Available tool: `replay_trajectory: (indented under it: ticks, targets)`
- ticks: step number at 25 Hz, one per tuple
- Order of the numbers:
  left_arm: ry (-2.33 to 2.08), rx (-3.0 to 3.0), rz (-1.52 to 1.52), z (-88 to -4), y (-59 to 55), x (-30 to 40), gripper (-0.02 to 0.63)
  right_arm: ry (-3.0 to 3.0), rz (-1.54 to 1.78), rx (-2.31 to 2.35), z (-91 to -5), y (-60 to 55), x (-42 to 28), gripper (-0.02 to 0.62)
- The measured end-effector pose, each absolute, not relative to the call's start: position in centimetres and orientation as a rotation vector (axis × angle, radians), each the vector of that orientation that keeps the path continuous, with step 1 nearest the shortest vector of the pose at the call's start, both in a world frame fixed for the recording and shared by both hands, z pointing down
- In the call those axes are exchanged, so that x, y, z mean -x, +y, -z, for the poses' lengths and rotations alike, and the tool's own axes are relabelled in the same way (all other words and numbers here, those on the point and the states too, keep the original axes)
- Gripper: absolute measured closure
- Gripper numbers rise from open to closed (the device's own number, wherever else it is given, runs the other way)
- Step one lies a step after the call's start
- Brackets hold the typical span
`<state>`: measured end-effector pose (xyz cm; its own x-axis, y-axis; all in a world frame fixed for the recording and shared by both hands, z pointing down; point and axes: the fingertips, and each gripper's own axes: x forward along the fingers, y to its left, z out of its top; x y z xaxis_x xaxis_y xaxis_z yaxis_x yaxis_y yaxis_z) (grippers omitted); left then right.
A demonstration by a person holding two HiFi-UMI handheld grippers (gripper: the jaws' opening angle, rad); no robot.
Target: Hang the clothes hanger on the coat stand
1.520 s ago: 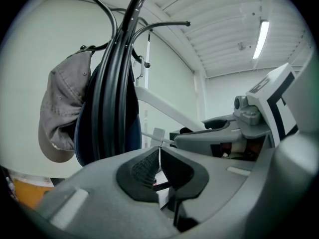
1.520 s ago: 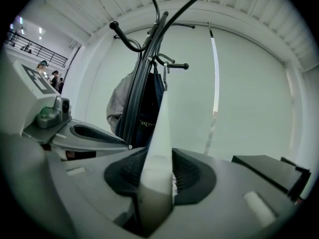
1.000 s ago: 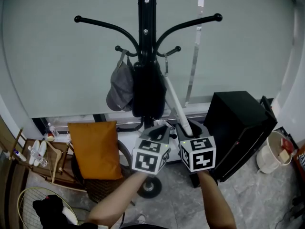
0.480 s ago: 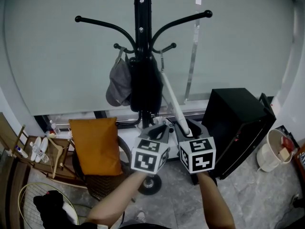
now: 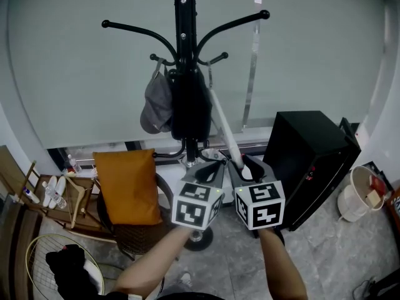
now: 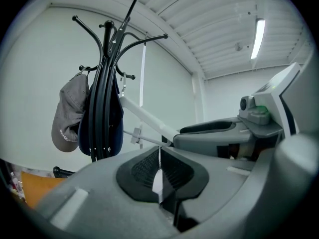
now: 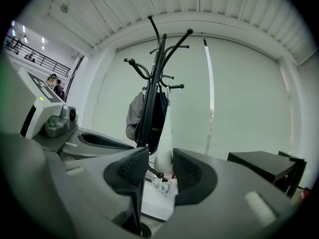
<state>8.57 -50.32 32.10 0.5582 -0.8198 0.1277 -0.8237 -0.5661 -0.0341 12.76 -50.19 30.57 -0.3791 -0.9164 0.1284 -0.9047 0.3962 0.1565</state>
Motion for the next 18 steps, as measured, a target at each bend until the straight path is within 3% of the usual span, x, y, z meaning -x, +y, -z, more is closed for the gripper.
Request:
replay_trajectory:
  ticks: [7, 18]
  targets:
    - [-1.447, -2.752, -0.176, -31.9, -47.9, -9.0, 0.594, -2.505, 0.043, -1.598, -30.8, -47.4, -12.2, 0.457]
    - [-1.468, -2.757, -0.178, -32.5, -45.1, -8.3, 0.594, -2.526, 0.028, -1.578, -32.0, -44.4, -11.5, 0.529]
